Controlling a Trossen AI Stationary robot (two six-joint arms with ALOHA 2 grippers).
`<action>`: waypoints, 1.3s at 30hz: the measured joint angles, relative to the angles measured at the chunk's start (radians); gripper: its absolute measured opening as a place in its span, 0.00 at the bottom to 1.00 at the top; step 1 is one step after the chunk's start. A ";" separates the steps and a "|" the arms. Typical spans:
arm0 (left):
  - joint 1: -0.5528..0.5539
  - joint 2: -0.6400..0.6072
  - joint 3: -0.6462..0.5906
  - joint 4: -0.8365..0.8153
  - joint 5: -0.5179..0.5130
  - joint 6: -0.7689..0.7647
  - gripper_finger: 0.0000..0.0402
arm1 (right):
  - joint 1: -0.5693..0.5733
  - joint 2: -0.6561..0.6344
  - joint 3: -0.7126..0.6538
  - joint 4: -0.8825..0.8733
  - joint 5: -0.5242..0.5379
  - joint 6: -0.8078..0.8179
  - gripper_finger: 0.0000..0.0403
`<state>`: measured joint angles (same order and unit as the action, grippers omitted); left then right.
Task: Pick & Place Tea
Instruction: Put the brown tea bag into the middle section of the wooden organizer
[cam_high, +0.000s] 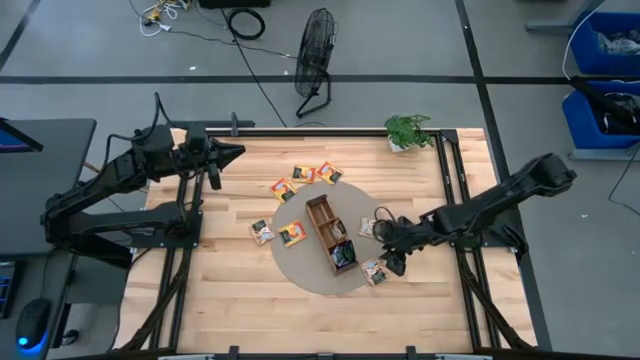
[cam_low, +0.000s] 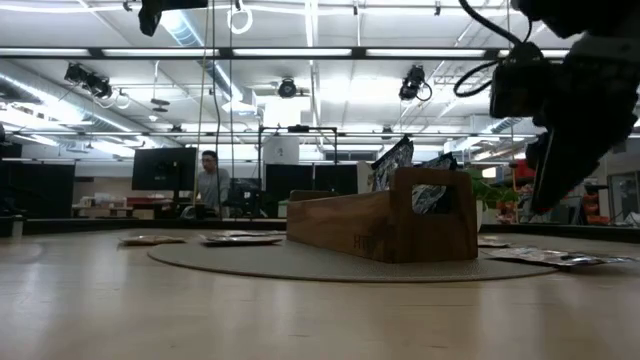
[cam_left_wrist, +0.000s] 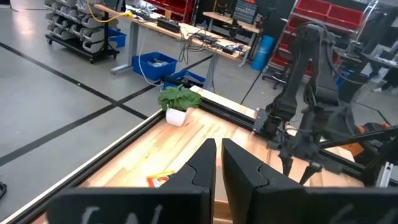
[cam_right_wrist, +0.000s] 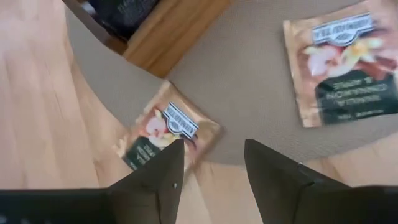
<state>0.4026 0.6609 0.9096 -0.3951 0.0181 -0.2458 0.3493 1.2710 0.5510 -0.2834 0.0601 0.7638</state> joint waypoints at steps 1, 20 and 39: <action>0.000 0.000 0.000 -0.001 0.000 -0.002 0.07 | 0.003 0.018 0.000 0.013 0.001 0.007 0.44; 0.000 0.000 0.000 -0.016 0.000 -0.011 0.07 | 0.008 0.183 0.003 0.111 -0.001 0.044 0.44; 0.000 0.000 0.000 -0.026 0.000 -0.013 0.07 | 0.047 0.186 0.101 0.012 0.088 -0.204 0.37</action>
<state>0.4026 0.6609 0.9096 -0.4212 0.0177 -0.2588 0.3963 1.4570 0.6519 -0.2709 0.1477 0.5596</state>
